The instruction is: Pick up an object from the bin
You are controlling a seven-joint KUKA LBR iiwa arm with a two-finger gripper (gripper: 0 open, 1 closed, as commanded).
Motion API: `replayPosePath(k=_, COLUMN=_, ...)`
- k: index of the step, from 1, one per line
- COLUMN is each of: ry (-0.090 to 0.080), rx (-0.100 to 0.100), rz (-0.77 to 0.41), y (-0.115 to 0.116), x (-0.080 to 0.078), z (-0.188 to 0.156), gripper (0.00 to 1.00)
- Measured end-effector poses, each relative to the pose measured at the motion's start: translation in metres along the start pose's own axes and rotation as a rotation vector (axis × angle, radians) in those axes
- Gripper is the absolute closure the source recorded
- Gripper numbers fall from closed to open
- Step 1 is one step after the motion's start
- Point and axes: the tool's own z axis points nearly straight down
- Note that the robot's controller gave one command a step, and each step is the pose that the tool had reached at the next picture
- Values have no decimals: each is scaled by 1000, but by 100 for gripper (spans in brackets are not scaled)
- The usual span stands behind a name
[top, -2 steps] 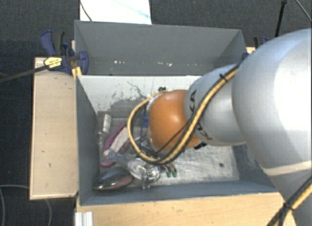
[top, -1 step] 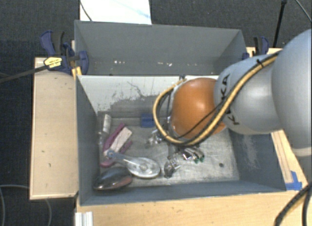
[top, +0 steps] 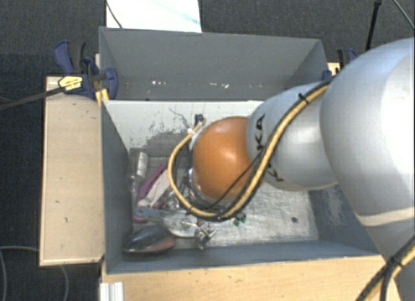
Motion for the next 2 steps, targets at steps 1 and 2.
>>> replayPosePath(k=1, ry=-8, rx=5, rz=12, y=-4, x=-2, z=-2, gripper=100)
replayPosePath(k=2, ry=-3, rx=5, rz=-251, y=-73, x=24, z=-140, gripper=100)
